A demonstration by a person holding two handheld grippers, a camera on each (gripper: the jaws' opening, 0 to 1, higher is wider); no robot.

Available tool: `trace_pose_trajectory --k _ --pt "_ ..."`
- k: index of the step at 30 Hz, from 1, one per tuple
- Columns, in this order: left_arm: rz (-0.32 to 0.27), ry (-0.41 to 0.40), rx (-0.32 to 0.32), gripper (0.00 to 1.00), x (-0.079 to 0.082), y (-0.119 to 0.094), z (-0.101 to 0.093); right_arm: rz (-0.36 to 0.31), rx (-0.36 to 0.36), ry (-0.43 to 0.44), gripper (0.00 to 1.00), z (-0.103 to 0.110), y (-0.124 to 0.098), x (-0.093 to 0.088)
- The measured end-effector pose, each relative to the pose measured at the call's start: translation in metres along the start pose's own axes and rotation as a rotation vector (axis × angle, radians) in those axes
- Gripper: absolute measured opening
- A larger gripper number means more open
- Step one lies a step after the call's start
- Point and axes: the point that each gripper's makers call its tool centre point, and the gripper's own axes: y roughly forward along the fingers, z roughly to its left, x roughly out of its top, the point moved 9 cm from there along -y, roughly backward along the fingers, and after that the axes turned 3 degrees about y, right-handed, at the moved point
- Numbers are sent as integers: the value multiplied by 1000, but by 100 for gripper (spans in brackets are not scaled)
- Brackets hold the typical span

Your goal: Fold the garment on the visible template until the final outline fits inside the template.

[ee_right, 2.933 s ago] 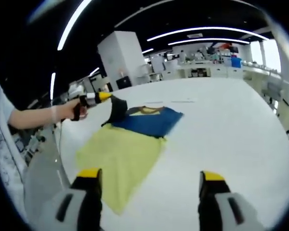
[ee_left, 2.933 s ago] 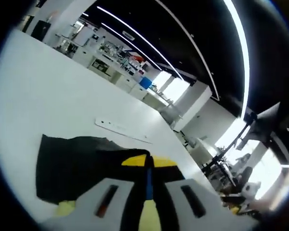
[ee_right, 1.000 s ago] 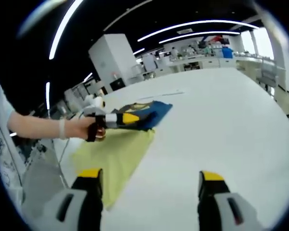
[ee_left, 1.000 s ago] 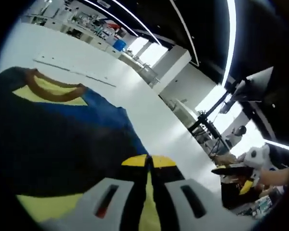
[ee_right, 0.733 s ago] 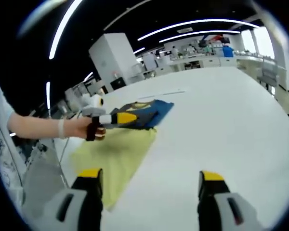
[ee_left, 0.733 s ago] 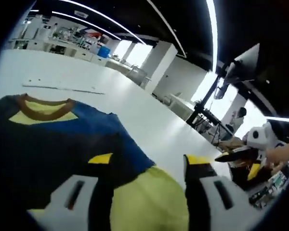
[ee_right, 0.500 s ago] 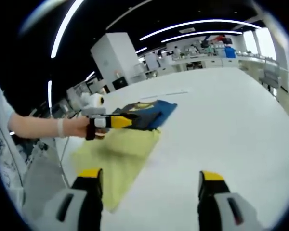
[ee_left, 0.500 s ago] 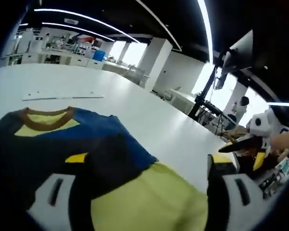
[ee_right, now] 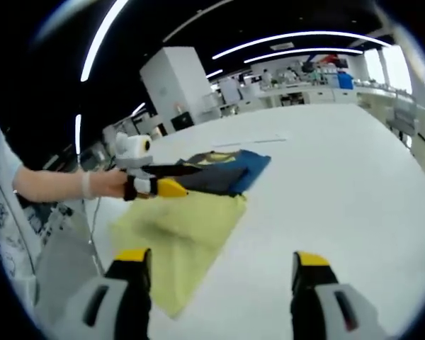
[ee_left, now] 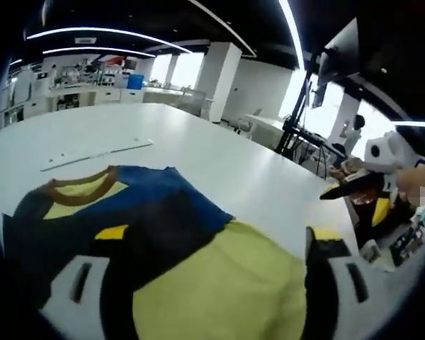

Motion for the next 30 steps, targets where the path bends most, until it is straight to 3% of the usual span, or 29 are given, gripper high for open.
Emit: trace_pose_trajectory --k 10,20,30 --pt "-4 10 52 99 -6 -51 18 2 18 -32 81 10 4 5" --pt "-33 -18 113 96 -15 -103 14 -13 42 -51 81 25 7 13" --pt "-54 -64 209 95 -47 -167 22 7 62 -66 81 29 10 7"
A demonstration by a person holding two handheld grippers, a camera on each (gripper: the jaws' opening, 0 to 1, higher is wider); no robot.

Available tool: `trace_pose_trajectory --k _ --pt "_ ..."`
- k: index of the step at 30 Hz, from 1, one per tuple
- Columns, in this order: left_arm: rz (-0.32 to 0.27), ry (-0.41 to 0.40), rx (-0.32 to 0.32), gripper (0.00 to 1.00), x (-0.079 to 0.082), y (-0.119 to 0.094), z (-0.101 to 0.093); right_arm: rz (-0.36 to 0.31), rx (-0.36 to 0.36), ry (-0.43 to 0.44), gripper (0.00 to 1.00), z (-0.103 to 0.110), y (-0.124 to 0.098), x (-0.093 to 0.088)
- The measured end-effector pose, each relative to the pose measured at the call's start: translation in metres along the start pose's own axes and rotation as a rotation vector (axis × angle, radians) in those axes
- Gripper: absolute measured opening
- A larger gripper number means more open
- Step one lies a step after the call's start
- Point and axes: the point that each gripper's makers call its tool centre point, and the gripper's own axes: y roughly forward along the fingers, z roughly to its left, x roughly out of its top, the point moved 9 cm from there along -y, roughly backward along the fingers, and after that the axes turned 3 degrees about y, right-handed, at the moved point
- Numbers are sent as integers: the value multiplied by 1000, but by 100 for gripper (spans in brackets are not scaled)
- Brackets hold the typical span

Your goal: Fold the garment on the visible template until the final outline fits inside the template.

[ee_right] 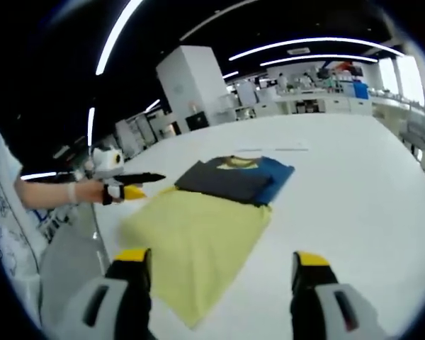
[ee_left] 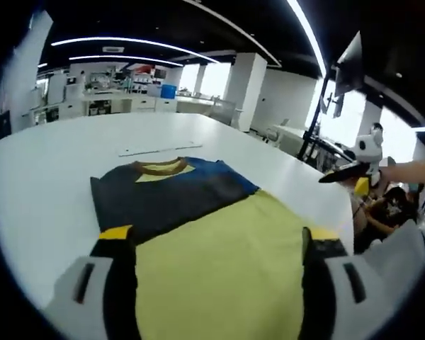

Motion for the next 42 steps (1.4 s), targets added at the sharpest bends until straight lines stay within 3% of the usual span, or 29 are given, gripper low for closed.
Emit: trace_pose_trajectory --k 9,16,19,26,30,32,36,42 --pt "-6 -12 66 95 -10 -36 17 7 8 -8 81 1 5 0" --pt "-2 -8 74 93 -12 -48 21 6 11 -15 81 5 8 1" --pt "18 -5 54 87 -16 -53 21 13 15 -20 79 7 9 -2" --pt "110 -3 22 79 -40 -71 10 87 14 -61 72 10 8 -22" --pt "121 -71 -23 75 -53 -83 2 143 6 -77 67 14 6 -40" --pt "148 -60 -10 74 -59 -89 -7 172 11 -79 65 17 5 -49" --pt "175 -82 -6 69 -71 -99 -4 220 19 -86 59 23 4 -65" --pt "205 -135 8 57 -75 -109 2 259 22 -83 52 30 5 -79"
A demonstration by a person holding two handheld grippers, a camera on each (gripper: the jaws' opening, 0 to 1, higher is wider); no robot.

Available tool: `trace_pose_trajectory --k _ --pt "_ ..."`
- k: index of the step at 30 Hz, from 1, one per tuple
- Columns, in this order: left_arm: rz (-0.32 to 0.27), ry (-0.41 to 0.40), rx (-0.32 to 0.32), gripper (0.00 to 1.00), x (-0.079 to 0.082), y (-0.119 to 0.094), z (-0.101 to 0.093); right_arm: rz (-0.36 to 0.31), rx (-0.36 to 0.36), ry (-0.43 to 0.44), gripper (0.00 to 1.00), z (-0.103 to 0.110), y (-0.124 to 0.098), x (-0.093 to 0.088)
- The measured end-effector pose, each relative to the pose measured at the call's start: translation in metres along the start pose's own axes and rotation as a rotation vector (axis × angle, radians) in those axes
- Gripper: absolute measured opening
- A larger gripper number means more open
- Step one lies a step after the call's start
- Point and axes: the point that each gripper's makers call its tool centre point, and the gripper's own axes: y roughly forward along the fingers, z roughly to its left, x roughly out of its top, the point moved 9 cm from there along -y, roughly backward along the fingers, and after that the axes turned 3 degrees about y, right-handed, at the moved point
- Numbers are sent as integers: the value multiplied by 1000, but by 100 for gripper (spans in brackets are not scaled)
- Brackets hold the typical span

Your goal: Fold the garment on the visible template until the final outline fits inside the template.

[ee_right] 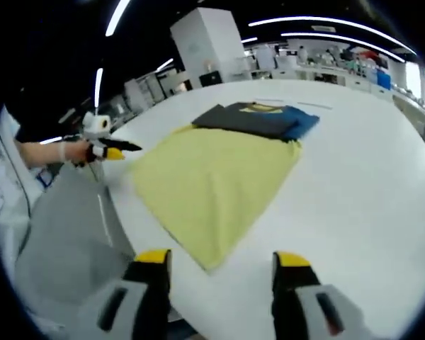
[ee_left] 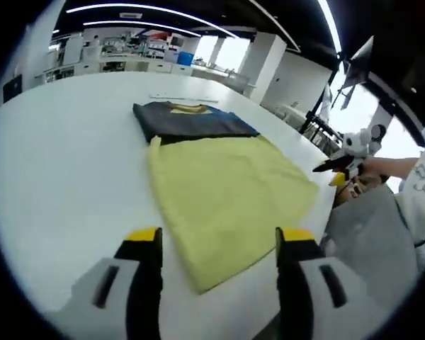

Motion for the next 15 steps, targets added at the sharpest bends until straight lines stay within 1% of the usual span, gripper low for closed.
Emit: trace_pose_trajectory --k 1,3,6,10,12,15 --pt "-1 6 0 55 -1 -1 1 4 7 7 50 1 1 -1" --pt "19 -10 7 51 -5 -4 5 7 12 21 50 3 1 -3" --pt "48 -10 11 46 -10 -7 8 2 14 25 47 4 2 -4" --pt "80 -6 16 39 -16 -10 13 5 22 51 44 4 4 -6" --pt "96 -23 12 36 -18 -12 13 11 30 57 41 4 6 -8" --pt "98 -43 14 32 -22 -11 15 14 40 67 37 6 7 -8"
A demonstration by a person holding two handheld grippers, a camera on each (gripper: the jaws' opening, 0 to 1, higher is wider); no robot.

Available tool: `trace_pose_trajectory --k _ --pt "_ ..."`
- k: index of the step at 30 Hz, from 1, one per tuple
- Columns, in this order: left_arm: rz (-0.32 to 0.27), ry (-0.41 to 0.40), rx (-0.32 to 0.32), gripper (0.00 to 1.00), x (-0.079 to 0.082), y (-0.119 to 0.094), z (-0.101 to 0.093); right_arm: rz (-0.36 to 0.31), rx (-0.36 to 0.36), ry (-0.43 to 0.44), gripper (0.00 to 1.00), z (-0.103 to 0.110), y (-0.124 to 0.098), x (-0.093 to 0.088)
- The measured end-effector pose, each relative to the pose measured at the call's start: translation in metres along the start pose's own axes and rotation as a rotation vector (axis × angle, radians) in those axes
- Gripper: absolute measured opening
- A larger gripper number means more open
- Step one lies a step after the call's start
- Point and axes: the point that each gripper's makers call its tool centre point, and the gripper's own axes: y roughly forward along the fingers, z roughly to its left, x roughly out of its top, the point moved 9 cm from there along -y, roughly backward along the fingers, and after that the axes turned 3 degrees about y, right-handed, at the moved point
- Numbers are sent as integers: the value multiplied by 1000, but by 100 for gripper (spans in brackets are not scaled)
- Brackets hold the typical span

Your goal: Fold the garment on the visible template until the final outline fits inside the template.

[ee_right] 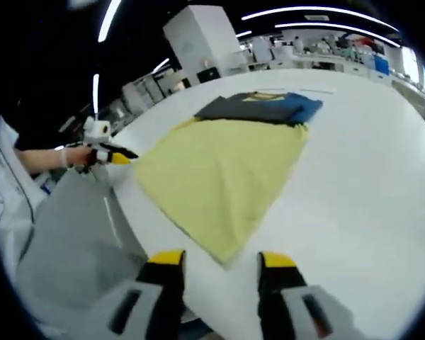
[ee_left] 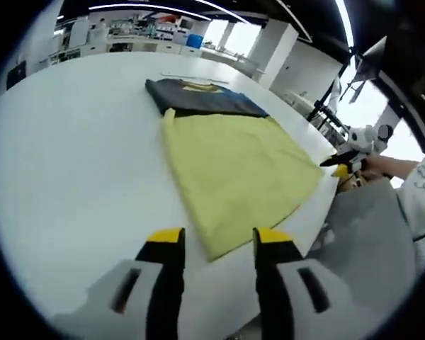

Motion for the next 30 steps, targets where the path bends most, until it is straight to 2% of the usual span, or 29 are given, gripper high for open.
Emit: trace_pose_trajectory --k 3,9,14,18,23,25,30 --pt "4 -14 6 31 0 1 -1 0 4 1 36 1 3 0" --pt "28 -32 0 21 -2 4 2 0 18 32 31 -1 5 2" --pt "37 -40 -2 20 -4 7 1 -8 23 63 22 -2 8 4" --pt "47 -59 -9 13 -6 9 2 -20 23 111 16 -6 10 3" --pt "69 -55 -2 4 -8 9 4 -16 -15 147 0 -14 14 3" --pt "72 -62 -4 2 -9 10 10 -23 15 220 0 -12 15 3" --pt "71 -83 -14 0 -10 10 2 -28 4 224 0 -15 13 1"
